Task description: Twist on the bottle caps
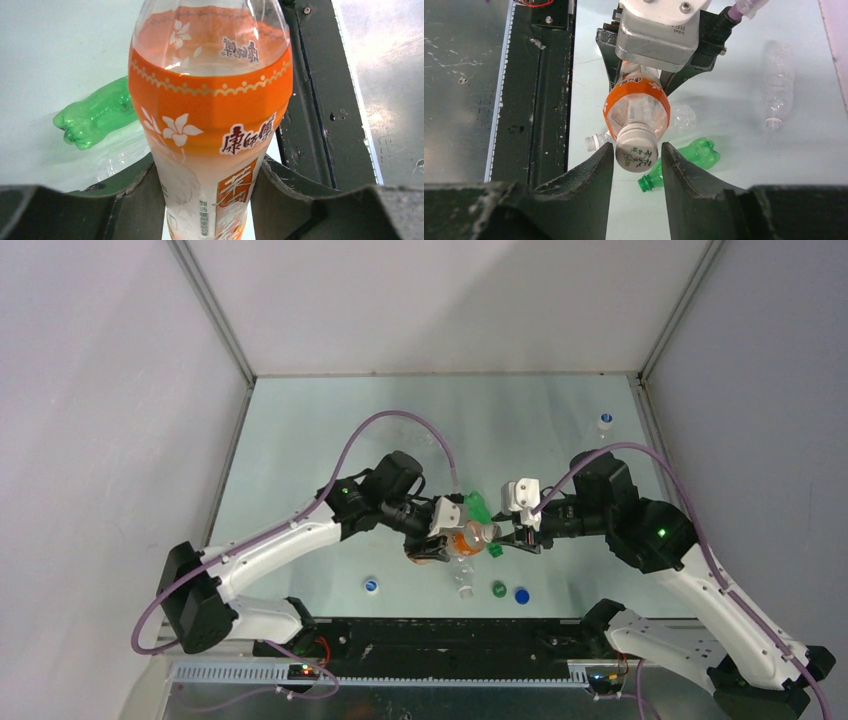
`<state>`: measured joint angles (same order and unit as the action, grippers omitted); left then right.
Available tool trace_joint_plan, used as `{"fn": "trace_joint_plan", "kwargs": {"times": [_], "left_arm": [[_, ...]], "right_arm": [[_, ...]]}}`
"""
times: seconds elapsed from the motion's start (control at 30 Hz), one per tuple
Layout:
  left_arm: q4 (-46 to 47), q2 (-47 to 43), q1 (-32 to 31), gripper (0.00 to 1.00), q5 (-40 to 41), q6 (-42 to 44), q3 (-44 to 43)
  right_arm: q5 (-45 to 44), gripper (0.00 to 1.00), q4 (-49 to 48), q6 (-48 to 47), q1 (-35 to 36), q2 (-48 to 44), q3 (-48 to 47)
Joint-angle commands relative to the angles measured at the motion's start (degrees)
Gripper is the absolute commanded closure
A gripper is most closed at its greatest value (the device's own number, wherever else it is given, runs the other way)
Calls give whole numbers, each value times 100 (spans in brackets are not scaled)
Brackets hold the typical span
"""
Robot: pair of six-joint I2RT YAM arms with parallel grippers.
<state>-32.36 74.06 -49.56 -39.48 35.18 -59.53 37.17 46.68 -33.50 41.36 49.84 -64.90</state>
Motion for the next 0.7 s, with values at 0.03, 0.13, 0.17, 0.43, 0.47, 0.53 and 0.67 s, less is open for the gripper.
{"fn": "trace_joint_plan", "kwargs": {"times": [0.03,0.13,0.17,0.43,0.47,0.53,0.67], "left_arm": [[-16,3,34,62,-258,169,-321],[-9,-3,30,62,-249,162,-331],[25,-9,32,62,-234,131,-331],[1265,-392,-20,62,701,-523,133],[1678,-524,-92,62,1192,-588,235],[2407,-754,-290,62,2113,-719,568],[4104,-1067,-1058,62,4570,-332,1376]], "right_arm": [[142,59,64,-63,65,79,-217],[94,62,122,-21,97,150,-216],[68,64,125,50,103,167,-220],[-789,87,-379,1806,164,348,-216],[-935,90,-546,2438,167,367,-218],[-1435,95,-792,3578,164,427,-193],[-2547,97,-927,5728,140,610,-153]]}}
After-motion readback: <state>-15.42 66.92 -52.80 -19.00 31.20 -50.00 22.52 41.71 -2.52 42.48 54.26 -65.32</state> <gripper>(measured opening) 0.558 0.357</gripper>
